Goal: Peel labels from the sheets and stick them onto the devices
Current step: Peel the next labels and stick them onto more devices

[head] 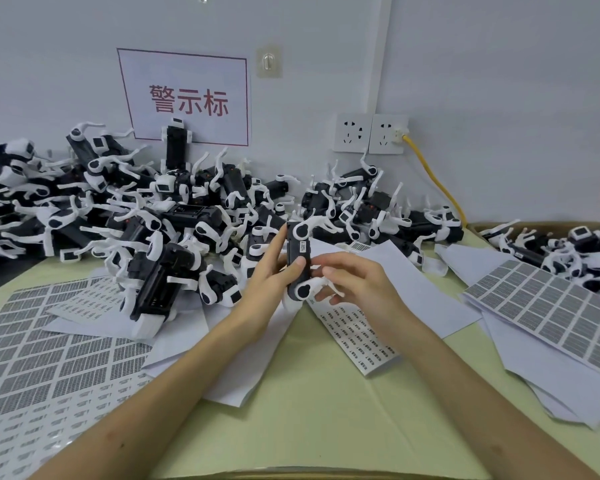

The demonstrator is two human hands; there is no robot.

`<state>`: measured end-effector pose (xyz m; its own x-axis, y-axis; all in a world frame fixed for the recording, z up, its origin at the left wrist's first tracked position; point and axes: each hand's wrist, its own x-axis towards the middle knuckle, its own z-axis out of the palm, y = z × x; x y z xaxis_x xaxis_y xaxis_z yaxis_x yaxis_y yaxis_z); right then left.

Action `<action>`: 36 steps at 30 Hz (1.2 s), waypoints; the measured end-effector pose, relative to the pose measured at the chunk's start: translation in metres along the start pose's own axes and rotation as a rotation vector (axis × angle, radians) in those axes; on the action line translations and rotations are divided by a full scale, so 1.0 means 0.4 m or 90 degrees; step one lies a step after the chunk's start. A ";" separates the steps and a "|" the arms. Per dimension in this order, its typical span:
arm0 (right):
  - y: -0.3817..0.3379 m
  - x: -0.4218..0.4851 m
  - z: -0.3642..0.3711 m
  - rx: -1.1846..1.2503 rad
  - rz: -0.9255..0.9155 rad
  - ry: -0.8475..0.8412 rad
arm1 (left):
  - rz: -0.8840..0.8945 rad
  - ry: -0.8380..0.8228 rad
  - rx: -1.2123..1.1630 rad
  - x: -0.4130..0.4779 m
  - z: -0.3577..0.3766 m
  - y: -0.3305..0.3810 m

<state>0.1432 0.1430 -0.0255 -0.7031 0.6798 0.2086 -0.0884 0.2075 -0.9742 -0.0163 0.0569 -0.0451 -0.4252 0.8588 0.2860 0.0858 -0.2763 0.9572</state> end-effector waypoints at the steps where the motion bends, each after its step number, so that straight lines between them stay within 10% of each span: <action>1: -0.001 -0.001 0.002 0.000 -0.003 -0.013 | -0.007 0.000 -0.012 -0.001 0.002 0.002; 28: -0.002 -0.006 0.009 0.004 -0.027 -0.065 | -0.006 0.067 0.045 -0.015 0.030 0.038; 36: -0.002 0.007 -0.010 0.031 -0.041 0.093 | -0.039 0.064 0.008 -0.014 0.021 0.021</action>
<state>0.1442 0.1476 -0.0240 -0.5852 0.7620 0.2773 -0.1664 0.2218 -0.9608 -0.0054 0.0533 -0.0384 -0.5177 0.8263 0.2220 0.0682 -0.2188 0.9734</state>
